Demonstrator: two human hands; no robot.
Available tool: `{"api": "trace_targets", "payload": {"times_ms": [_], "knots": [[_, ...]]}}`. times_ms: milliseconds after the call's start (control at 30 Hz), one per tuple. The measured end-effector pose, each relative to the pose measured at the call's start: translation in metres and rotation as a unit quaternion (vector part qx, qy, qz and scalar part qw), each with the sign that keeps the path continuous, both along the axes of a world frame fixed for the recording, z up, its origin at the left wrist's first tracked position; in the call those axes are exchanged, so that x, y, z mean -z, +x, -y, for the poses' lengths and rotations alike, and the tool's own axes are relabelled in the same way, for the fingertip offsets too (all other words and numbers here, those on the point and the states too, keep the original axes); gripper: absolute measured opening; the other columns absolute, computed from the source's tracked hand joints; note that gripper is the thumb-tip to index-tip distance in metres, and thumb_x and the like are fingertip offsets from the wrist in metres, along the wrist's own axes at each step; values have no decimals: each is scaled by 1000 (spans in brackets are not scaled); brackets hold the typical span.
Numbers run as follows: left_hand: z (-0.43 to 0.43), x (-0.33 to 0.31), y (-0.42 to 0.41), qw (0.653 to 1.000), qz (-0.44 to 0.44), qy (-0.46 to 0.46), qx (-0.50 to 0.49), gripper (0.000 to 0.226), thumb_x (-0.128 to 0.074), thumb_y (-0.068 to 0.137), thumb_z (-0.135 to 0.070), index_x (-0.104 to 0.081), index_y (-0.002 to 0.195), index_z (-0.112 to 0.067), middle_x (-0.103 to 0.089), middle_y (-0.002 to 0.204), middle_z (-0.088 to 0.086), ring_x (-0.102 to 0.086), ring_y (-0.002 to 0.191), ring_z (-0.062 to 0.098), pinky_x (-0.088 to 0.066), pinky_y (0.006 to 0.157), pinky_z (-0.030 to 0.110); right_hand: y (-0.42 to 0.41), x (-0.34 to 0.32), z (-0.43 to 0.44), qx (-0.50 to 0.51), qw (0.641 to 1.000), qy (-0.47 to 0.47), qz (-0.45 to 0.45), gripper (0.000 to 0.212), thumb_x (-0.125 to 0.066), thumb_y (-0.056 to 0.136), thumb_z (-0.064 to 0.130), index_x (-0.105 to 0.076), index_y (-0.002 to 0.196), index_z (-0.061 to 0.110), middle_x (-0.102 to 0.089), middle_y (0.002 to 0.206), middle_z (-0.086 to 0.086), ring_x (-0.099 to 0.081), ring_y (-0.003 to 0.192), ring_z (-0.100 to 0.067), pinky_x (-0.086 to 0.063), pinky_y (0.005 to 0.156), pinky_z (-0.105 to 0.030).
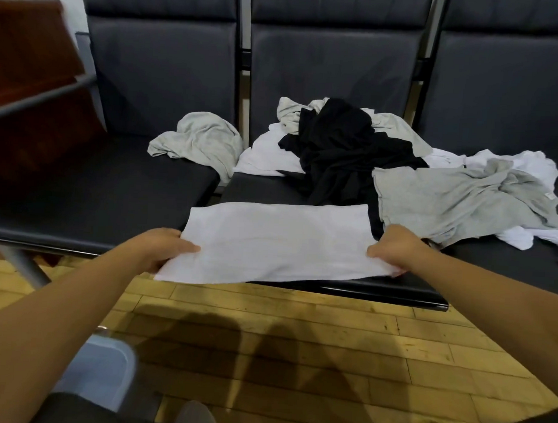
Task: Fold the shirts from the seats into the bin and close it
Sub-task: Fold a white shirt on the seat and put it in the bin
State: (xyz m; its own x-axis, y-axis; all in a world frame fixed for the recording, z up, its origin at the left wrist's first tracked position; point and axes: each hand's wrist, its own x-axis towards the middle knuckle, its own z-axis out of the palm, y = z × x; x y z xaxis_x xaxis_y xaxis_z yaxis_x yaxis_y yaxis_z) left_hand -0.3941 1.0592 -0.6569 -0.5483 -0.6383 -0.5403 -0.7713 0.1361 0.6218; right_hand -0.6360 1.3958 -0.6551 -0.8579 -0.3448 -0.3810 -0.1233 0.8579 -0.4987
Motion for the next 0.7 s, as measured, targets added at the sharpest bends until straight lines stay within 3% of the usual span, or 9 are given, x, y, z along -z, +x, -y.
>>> {"api": "trace_targets", "payload": {"times_ms": [67, 133, 200, 300, 433, 567, 633, 700], "knots": [[-2, -1, -4, 999, -30, -20, -30, 37, -73, 90, -34, -64, 111, -5, -66, 100, 12, -65, 89, 30, -55, 73, 41, 7, -1, 13, -81, 969, 75, -222, 26, -59, 93, 20, -42, 104, 5, -51, 99, -14, -53, 88, -31, -46, 63, -33], [-2, 0, -9, 995, -66, -13, -73, 46, -74, 88, -39, -63, 115, -3, -65, 103, 13, -64, 90, 32, -55, 74, 42, 18, 2, 30, -163, 929, 49, -328, 34, -56, 94, 25, -45, 120, 5, -46, 120, -16, -52, 106, -35, -47, 82, -39], [0, 2, -12, 993, -76, 2, -93, 59, -78, 82, -43, -61, 123, -4, -65, 112, 13, -64, 99, 35, -56, 89, 49, 30, 12, 49, -239, 919, -14, -312, 44, -54, 96, 30, -47, 133, 5, -44, 136, -14, -50, 122, -34, -44, 98, -42], [7, 7, -15, 995, -55, 11, -84, 56, -83, 79, -37, -63, 119, -5, -69, 110, 13, -67, 98, 34, -56, 89, 49, 47, 35, 70, -331, 910, -8, -249, 63, -45, 101, 47, -33, 153, 13, -23, 163, -7, -24, 149, -25, -20, 121, -35], [14, 3, -12, 989, -76, 97, -79, 35, -79, 85, -22, -68, 112, -4, -74, 107, 16, -70, 98, 35, -57, 89, 49, 49, 55, 77, -374, 901, 32, -217, 64, -23, 102, 58, -18, 158, 28, -1, 167, 4, 0, 154, -12, -1, 125, -37], [15, -4, -6, 965, -159, 196, -76, 36, -67, 92, -20, -67, 122, -2, -75, 98, 14, -70, 80, 25, -58, 63, 34, 48, 57, 83, -382, 899, 48, -207, 83, -2, 88, 69, -11, 159, 28, 4, 167, 5, 6, 153, -10, 5, 124, -35], [11, -15, -8, 946, -221, 223, -77, 32, -63, 93, -18, -67, 121, -3, -75, 96, 13, -72, 75, 22, -60, 60, 31, 52, 57, 90, -386, 897, 52, -208, 71, -12, 99, 61, -10, 160, 26, 5, 167, 2, 7, 153, -12, 6, 123, -34], [1, -31, -15, 934, -267, 222, -82, 31, -63, 91, -16, -67, 118, -3, -75, 98, 13, -72, 77, 22, -59, 68, 32, 60, 55, 99, -390, 900, 33, -193, 61, -20, 105, 51, -11, 160, 24, 5, 167, 1, 7, 153, -13, 6, 123, -34]]}}
